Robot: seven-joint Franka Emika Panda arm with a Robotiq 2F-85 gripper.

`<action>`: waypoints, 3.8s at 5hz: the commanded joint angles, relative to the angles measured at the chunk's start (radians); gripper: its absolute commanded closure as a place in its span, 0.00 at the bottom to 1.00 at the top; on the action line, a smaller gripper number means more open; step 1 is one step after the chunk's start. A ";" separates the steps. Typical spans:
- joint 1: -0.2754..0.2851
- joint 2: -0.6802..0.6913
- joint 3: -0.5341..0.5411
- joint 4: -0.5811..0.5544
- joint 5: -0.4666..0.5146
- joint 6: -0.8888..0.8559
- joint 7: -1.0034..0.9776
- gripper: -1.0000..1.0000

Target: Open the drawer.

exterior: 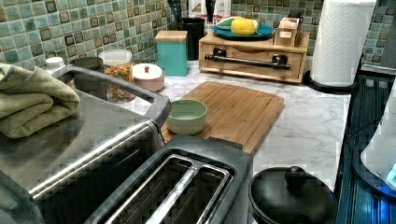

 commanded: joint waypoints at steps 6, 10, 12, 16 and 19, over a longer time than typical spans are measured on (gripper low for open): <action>-0.120 -0.075 -0.189 -0.397 -0.253 0.602 -0.878 0.00; -0.153 0.017 -0.229 -0.379 -0.351 0.705 -0.869 0.00; -0.169 0.100 -0.254 -0.347 -0.324 0.782 -0.906 0.00; -0.182 0.115 -0.316 -0.414 -0.428 0.961 -0.751 0.00; -0.176 0.202 -0.311 -0.385 -0.378 0.917 -0.730 0.00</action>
